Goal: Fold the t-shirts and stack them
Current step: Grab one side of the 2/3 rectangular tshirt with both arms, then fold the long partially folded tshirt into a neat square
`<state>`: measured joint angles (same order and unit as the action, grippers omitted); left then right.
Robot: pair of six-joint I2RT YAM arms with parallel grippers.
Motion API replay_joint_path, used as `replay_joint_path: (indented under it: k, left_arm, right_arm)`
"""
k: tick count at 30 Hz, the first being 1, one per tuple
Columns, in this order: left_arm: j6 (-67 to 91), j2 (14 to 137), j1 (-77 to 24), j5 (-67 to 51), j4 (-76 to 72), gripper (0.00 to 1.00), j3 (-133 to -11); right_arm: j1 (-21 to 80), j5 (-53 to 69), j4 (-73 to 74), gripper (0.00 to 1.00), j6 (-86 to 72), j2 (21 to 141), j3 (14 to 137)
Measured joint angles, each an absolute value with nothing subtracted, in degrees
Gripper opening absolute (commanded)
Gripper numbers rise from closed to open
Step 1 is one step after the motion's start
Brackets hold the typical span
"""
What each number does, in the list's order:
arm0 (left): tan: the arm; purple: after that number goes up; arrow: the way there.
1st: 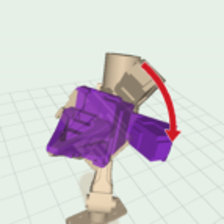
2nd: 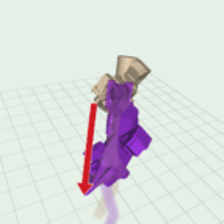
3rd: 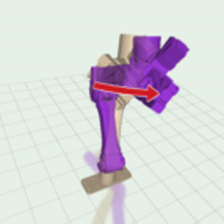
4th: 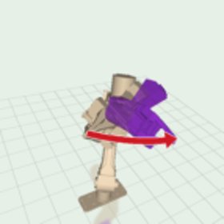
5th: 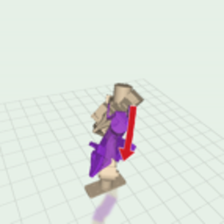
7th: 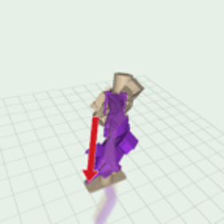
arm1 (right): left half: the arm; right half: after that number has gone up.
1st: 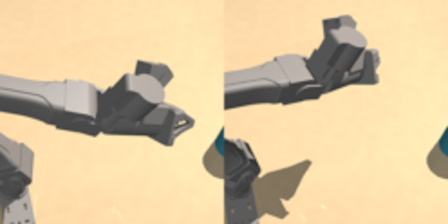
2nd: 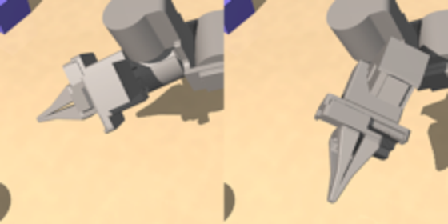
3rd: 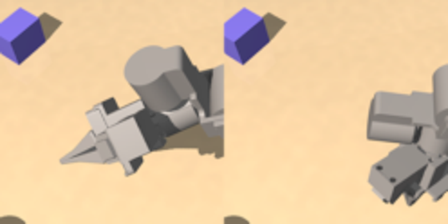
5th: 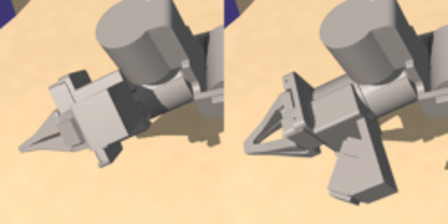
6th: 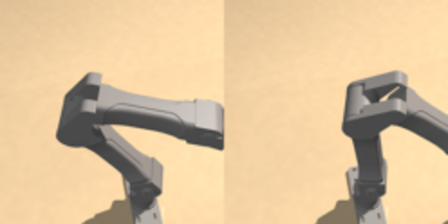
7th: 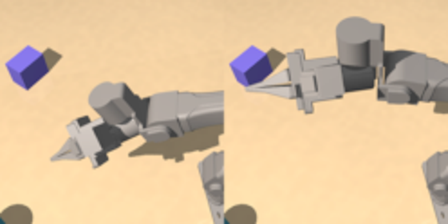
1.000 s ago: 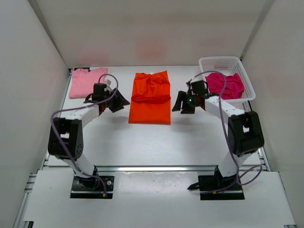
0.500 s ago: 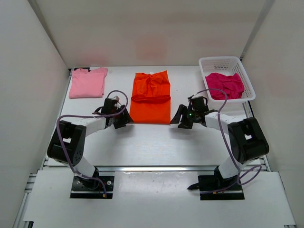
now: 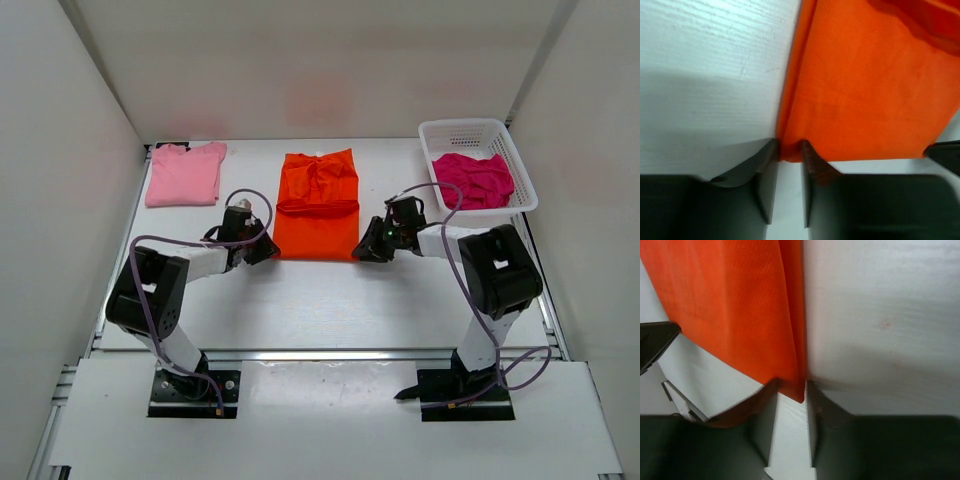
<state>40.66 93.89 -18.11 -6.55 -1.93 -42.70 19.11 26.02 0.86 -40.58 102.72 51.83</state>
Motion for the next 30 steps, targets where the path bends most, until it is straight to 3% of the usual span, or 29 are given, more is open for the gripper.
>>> replay_joint_path:
  k: [1, 3, 4, 13, 19, 30]
  left_arm:
    - [41.12, 94.28, -18.13, -6.63, -2.48, 0.19, -42.7]
    - [41.71, 94.59, -18.41, -6.42, -2.87, 0.04, -42.37]
    - [42.04, 94.59, -18.65, -6.28, -3.09, 0.0, -42.09]
    - [42.26, 92.92, -18.5, -7.7, 0.75, 0.0, -44.8]
    - [41.12, 81.14, -19.68, -7.7, 5.39, 0.0, -47.68]
    - [39.18, 51.48, -25.06, -9.82, 20.62, 0.0, -29.87]
  right_arm:
    - [19.11, 26.22, 0.86, 0.18, -40.64, 103.33, 52.23]
    - [19.11, 26.57, 0.73, 0.0, -40.58, 104.22, 52.71]
    - [19.11, 26.59, 0.84, 0.0, -40.49, 104.42, 52.73]
    - [18.94, 26.63, 7.03, 0.0, -38.85, 102.96, 56.75]
    - [18.65, 25.96, 9.78, 0.0, -37.04, 90.8, 58.61]
    - [25.8, 25.15, 17.32, 0.0, -36.21, 66.39, 34.0]
